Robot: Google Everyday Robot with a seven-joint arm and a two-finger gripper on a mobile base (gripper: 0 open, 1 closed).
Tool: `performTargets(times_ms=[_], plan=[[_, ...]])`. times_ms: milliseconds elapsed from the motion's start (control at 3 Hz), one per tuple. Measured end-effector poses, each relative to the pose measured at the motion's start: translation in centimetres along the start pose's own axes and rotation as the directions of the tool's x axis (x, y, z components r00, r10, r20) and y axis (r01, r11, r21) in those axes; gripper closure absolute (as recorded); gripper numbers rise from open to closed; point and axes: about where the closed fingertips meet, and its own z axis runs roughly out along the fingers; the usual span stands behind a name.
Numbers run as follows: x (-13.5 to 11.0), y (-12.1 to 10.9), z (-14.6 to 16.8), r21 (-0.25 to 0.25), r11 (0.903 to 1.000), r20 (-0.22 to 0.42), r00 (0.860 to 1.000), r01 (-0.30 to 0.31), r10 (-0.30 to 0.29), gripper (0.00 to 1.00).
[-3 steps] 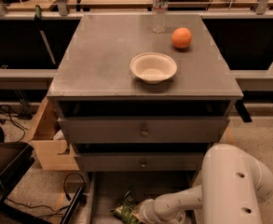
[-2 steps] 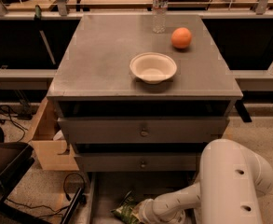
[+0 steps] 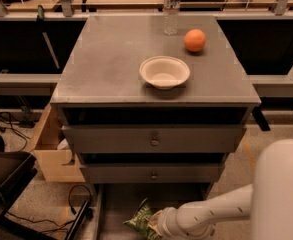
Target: Pick green jalapeno chip bag from bottom drawer and place on counter
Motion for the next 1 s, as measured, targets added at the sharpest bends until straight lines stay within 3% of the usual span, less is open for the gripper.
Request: performTargets(times_ms=[667,1000], plan=[[-7.2,-2.6,-14.5,-0.001,0.9998,0.160,0.987,-0.018,0.018,1.00],[-10.5,-3.5,-21.4,0.016,0.9995,0.244,0.969,-0.027,0.022,1.00]])
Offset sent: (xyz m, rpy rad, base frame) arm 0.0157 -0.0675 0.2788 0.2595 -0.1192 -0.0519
